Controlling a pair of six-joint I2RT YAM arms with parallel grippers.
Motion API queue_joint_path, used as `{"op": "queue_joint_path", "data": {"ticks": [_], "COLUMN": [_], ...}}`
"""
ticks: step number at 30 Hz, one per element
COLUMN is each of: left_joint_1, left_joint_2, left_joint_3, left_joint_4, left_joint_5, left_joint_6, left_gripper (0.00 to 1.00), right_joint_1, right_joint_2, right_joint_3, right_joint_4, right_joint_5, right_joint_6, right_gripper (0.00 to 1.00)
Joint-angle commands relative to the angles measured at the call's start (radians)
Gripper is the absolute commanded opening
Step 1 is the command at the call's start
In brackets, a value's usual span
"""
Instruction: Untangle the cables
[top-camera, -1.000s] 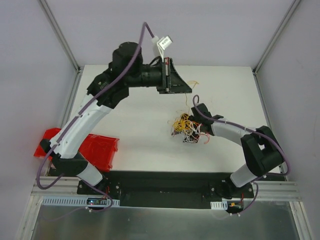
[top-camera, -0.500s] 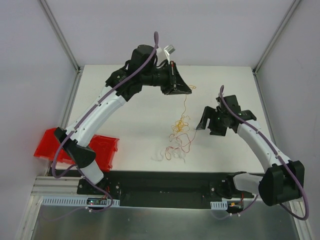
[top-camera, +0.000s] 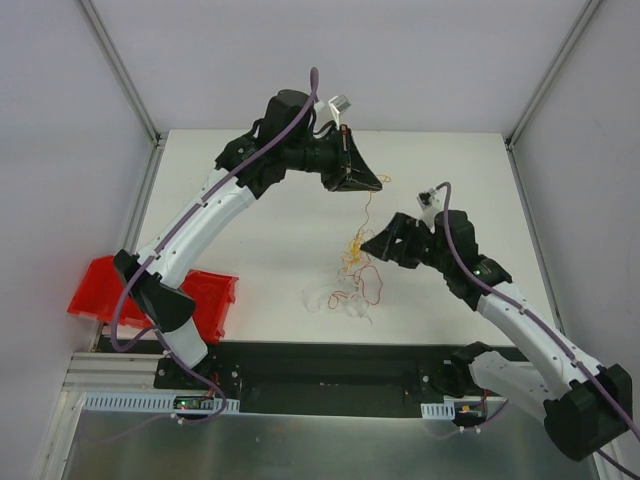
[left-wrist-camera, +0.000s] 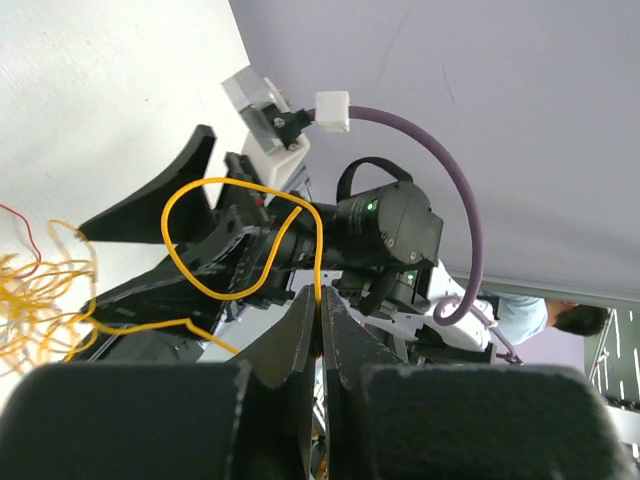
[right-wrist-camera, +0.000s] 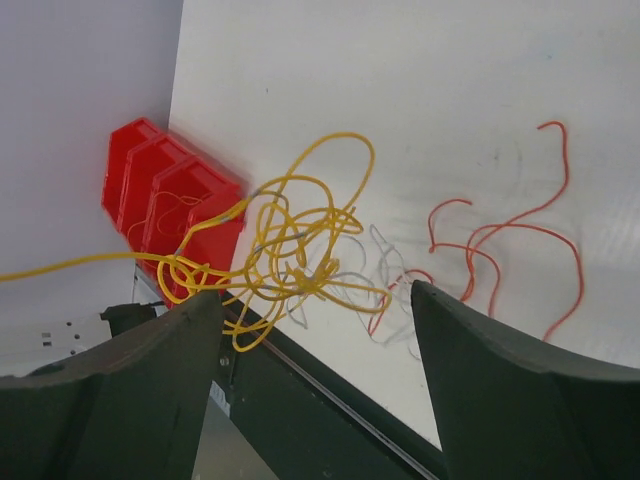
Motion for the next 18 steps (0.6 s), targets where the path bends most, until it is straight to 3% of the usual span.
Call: {"op": "queue_joint_path", "data": {"ticks": [1,6,10,18], "left_joint_1": [0.004,-0.007,-0.018,0.011], "left_joint_2": [-0.051,-0.043,-0.023,-0.048], "left_joint_3": [0.054,0.177,0.325,0.540], "left_joint_4": [0.030,0.033,0.039,0.184], "left_joint_5": [0.053,0.093,0.129,0.097], "left_joint_6": [-0.024,-0.066,-0.099,-0.217], "left_gripper": [0.00,0.00,0.00,0.00], "right_joint_1": [0.081,0.122,0.145,0.038], "right_joint_2": [0.099,0.289,0.452,0.633], "right_joint_3": [0.076,0.058,0.089,0.158], "right_joint_4": [0.183,0.293,0.395,0.007], "right_joint_5": [0.183,0.216,0.167,0.288], "right_joint_6": [0.130,0.274,0.297,0.177], "right_gripper": [0.75,0.63,0.60,0.59]}}
